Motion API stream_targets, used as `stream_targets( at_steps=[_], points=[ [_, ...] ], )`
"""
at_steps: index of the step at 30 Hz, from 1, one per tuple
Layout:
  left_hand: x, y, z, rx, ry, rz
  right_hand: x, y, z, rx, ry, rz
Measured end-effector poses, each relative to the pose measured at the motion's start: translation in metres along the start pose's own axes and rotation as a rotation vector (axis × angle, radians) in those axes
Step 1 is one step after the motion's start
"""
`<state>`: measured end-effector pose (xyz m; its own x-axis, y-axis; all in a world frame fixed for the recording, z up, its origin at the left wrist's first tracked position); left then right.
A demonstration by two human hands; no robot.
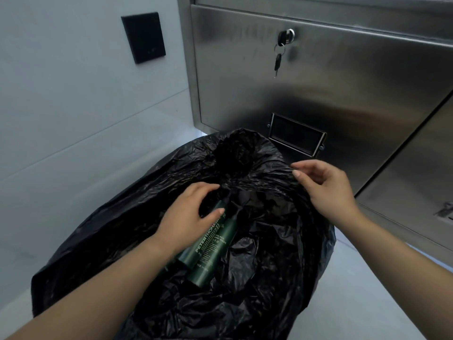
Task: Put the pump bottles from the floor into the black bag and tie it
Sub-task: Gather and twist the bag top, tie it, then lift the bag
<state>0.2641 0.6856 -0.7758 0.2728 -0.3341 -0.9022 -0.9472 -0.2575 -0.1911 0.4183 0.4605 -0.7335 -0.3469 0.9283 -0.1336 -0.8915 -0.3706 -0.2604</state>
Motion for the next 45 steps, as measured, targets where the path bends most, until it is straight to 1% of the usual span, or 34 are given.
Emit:
stream_targets(
  at_steps=[4, 7, 9, 11, 13, 15, 17, 20, 23, 26, 29, 32, 35, 37, 39, 42, 43, 45],
  points=[
    [0.012, -0.011, -0.022, 0.027, 0.008, -0.041, -0.008, 0.005, 0.003, 0.001, -0.027, -0.010],
    [0.021, -0.024, -0.036, 0.050, -0.035, -0.057, -0.018, 0.009, 0.002, 0.008, -0.023, -0.019],
    [0.027, -0.032, -0.041, 0.003, -0.001, -0.043, -0.023, 0.011, 0.001, 0.018, -0.009, -0.020],
    [0.028, -0.037, -0.042, -0.062, 0.062, -0.068, -0.026, 0.012, -0.001, 0.031, 0.033, -0.001],
    [0.024, -0.037, -0.042, -0.076, 0.129, -0.072, -0.029, 0.013, -0.001, 0.044, 0.110, 0.042],
    [0.011, -0.035, -0.038, -0.074, 0.229, -0.035, -0.030, 0.011, 0.005, -0.039, 0.266, 0.145],
    [-0.007, -0.031, -0.035, -0.081, 0.342, 0.008, -0.021, 0.006, 0.019, -0.180, 0.364, 0.310],
    [-0.037, -0.023, -0.034, -0.107, 0.487, -0.022, 0.017, 0.000, 0.036, -0.286, 0.277, 0.518],
    [-0.059, -0.012, -0.032, -0.161, 0.585, -0.083, 0.061, 0.002, 0.033, -0.232, 0.157, 0.663],
    [-0.072, 0.008, -0.022, -0.276, 0.617, -0.106, 0.099, 0.007, 0.022, -0.156, 0.089, 0.744],
    [-0.078, 0.030, -0.007, -0.400, 0.608, -0.123, 0.129, 0.017, 0.016, -0.130, 0.054, 0.794],
    [-0.072, 0.054, 0.006, -0.450, 0.544, -0.112, 0.142, 0.036, 0.008, -0.131, 0.097, 0.874],
    [-0.063, 0.066, 0.012, -0.391, 0.495, -0.099, 0.145, 0.047, 0.005, -0.211, 0.147, 0.822],
    [-0.061, 0.070, 0.017, -0.370, 0.511, -0.152, 0.150, 0.052, 0.013, -0.263, 0.142, 0.781],
    [-0.064, 0.073, 0.018, -0.383, 0.567, -0.211, 0.155, 0.056, 0.028, -0.255, 0.129, 0.776],
    [-0.076, 0.077, 0.016, -0.363, 0.648, -0.208, 0.154, 0.061, 0.048, -0.208, 0.170, 0.736],
    [-0.080, 0.079, 0.016, -0.378, 0.679, -0.199, 0.153, 0.062, 0.052, -0.209, 0.175, 0.692],
    [-0.084, 0.084, 0.023, -0.467, 0.727, -0.145, 0.148, 0.064, 0.057, -0.215, 0.159, 0.583]
  ],
)
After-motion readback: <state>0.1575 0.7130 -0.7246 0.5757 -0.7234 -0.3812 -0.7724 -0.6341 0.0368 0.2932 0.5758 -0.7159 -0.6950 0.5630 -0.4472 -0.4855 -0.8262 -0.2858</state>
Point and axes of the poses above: each hand's wrist, its own y-axis away from the middle knuckle, its own x-axis out of the palm, z = x × y, the point moved 3 cm from there along -y, towards the middle knuckle, and after that the axes turned 14 degrees about -y, right-handed, at the moved point
